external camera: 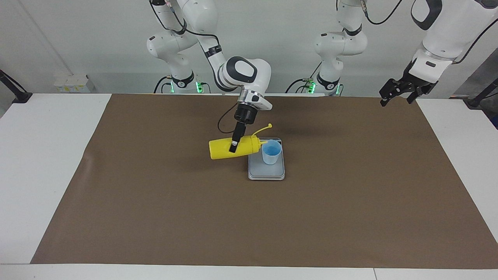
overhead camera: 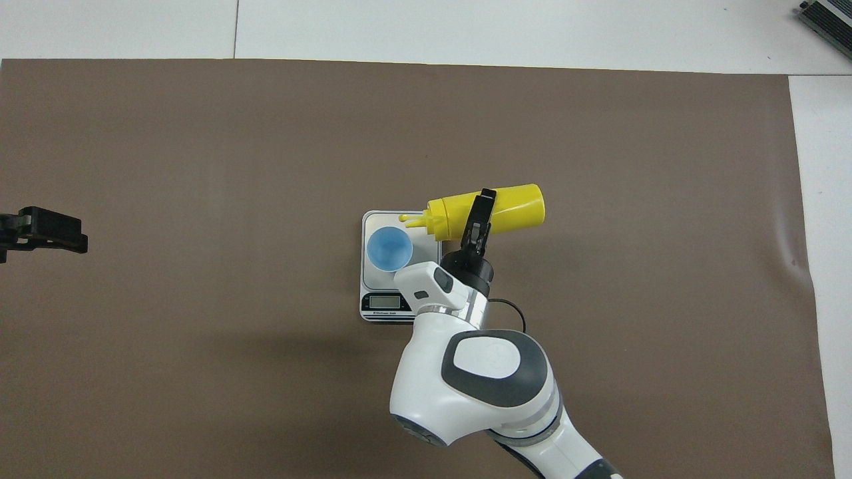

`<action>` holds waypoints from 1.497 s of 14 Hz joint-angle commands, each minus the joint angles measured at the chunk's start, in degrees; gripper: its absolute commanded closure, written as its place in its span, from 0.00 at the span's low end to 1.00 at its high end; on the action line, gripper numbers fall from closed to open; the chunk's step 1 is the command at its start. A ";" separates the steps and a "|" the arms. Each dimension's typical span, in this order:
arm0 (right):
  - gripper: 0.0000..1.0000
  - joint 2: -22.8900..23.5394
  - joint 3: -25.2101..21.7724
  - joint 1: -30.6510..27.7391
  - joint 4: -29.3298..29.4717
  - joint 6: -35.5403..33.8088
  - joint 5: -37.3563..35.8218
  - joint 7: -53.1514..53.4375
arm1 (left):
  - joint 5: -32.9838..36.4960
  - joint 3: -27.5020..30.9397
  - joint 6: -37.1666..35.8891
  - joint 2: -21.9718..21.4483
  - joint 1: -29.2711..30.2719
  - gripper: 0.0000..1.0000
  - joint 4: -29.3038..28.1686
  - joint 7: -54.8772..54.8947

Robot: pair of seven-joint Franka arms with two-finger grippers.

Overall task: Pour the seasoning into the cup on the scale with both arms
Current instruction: 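Tilt the yellow bottle nozzle down into the blue cup, then turn the yellow bottle upright and carry it back with the right gripper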

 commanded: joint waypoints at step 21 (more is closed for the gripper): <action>0.87 -6.22 0.59 -20.55 -3.76 30.40 56.54 -11.64 | -0.87 0.02 0.21 -1.18 0.30 0.00 -1.10 0.08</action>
